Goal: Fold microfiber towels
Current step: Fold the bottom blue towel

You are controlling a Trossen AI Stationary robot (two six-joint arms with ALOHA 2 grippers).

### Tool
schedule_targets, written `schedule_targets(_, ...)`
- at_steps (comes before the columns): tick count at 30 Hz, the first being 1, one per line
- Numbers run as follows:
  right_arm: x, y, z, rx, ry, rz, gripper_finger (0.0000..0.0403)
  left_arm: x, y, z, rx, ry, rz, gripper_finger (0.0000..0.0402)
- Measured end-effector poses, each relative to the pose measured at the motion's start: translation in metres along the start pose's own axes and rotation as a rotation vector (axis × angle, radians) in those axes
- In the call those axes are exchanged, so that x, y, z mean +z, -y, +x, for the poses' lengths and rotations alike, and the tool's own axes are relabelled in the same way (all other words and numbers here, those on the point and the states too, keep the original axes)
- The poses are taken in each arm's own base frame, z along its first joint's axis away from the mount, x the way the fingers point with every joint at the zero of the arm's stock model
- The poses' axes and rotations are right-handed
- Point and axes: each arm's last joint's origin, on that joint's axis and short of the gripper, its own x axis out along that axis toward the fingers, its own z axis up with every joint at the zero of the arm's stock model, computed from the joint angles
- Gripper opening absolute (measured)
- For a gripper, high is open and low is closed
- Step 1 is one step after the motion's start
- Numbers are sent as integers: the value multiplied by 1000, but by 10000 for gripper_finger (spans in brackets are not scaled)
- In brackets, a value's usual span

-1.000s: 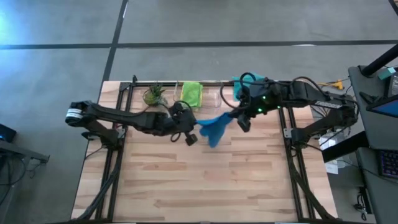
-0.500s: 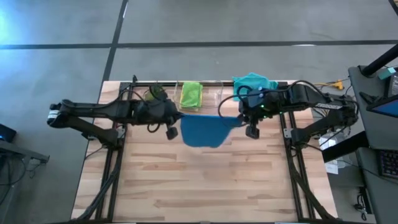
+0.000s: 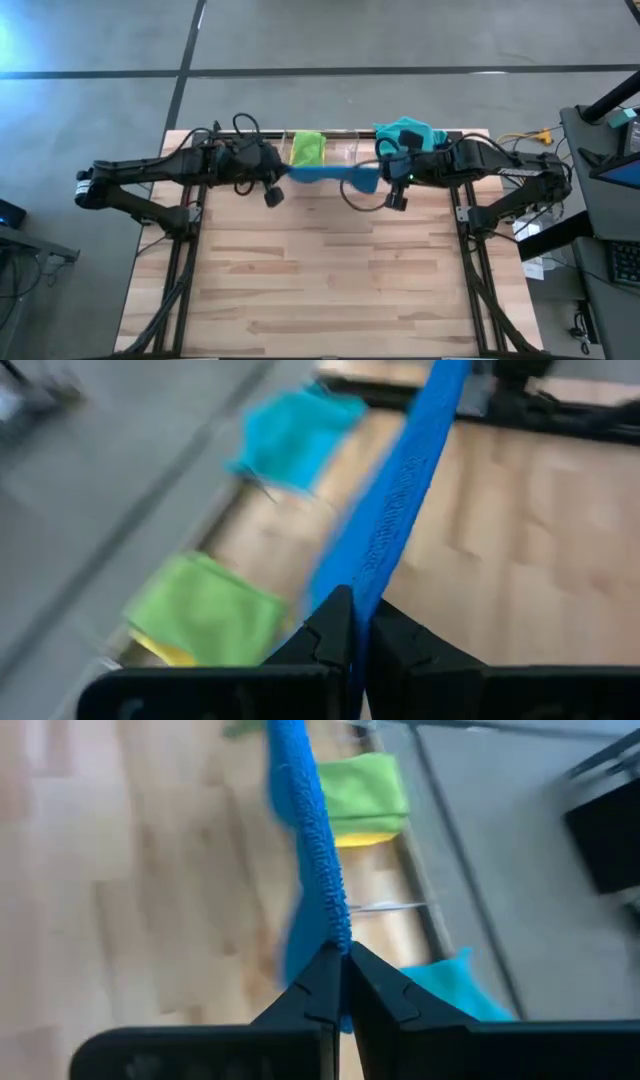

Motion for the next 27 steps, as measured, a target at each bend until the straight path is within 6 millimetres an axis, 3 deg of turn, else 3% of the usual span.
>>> schedule_targets(3, -7, -21, 5, 45, -24, 29, 9, -17, 15, 6, -89, -105, -55, 0)
schedule_targets(7, -30, -68, 23, 109, -58, 48, 9, -52, 48, 21, -237, -260, -102, 0)
schedule_targets(12, -74, -137, 51, 216, -24, 112, 9, -107, 93, 46, -371, -415, -164, 0)
schedule_targets(17, -120, -185, 70, 314, -55, 178, 9, -145, 134, 63, -535, -439, -237, 0)
schedule_targets(21, -143, -212, 79, 407, -131, 215, 9, -157, 158, 74, -618, -459, -279, 0)
schedule_targets(27, -149, -242, 81, 476, -120, 231, 9, -156, 179, 87, -739, -474, -286, 0)
